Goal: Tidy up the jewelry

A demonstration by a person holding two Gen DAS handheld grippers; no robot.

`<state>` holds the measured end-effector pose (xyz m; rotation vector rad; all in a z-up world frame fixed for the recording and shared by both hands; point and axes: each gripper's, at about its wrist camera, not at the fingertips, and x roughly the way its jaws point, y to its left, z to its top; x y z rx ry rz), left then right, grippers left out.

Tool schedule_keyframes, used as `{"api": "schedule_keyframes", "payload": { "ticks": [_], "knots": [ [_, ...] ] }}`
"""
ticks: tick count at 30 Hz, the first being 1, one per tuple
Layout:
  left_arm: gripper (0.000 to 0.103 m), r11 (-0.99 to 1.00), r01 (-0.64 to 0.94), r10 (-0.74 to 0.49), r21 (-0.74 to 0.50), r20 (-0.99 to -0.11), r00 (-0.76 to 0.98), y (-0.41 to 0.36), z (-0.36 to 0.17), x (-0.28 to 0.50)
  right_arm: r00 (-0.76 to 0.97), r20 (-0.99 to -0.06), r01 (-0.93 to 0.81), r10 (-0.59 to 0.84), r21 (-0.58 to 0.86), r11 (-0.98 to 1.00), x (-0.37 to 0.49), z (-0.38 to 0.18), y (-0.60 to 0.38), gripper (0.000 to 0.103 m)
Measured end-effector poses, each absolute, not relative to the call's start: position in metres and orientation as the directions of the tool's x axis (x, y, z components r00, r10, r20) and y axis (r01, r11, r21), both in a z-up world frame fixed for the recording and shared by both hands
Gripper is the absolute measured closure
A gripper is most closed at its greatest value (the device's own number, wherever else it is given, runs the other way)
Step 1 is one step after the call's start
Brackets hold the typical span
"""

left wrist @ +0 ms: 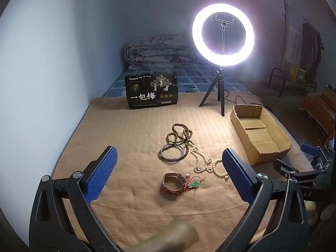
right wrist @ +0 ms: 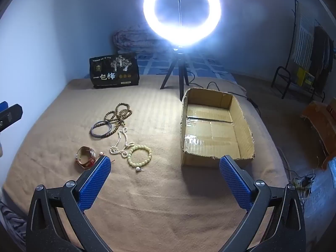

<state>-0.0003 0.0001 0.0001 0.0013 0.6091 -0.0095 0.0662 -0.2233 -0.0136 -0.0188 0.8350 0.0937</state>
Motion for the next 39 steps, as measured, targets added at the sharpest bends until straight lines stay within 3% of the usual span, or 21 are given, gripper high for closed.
{"api": "schedule_keyframes", "payload": {
  "ticks": [39],
  "knots": [
    [0.001,1.000,0.013,-0.008,0.004,-0.563,0.827,-0.003,0.007,0.000,0.659,-0.747,-0.089,0.087,0.038,0.995,0.069,-0.012,-0.223,0.000]
  ]
}}
